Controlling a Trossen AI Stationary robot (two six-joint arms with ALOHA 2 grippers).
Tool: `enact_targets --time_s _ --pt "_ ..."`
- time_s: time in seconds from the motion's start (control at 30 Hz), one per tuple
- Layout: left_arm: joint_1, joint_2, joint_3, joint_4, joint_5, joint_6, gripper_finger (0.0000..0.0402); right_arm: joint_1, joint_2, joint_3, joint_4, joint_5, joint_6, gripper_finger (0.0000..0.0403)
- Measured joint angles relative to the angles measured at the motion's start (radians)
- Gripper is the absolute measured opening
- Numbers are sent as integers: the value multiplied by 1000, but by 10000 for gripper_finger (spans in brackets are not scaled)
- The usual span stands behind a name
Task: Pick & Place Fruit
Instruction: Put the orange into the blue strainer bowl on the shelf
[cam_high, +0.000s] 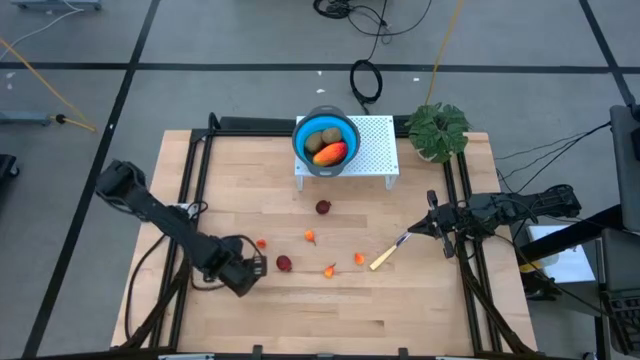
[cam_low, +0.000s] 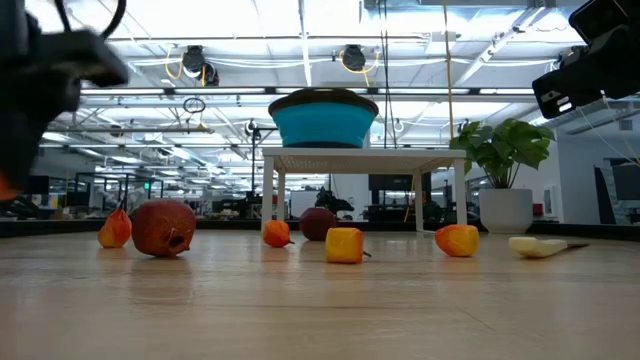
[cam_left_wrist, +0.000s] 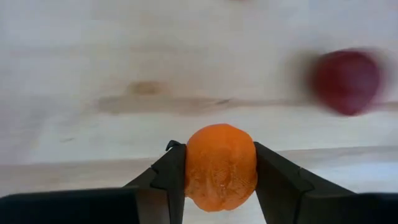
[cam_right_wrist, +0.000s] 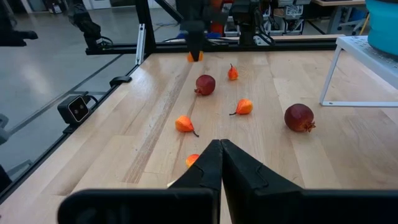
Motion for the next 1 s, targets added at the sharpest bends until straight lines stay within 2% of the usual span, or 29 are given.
enact_targets --time_s 0.27,0.43,0.53,0.7,0.83,1.0 --pt "2 -134 15 77 -366 108 148 0 0 0 0 0 0 0" --pt "5 -170 16 256 -591 319 148 0 0 0 0 0 0 0" --pt "16 -170 16 395 -676 485 148 0 0 0 0 0 0 0" --pt "58 -170 16 651 -706 812 148 0 0 0 0 0 0 0" --pt "89 -170 16 888 -698 1138 147 0 0 0 0 0 0 0" --pt "124 -170 16 1179 -570 1571 148 0 0 0 -1 0 -1 0"
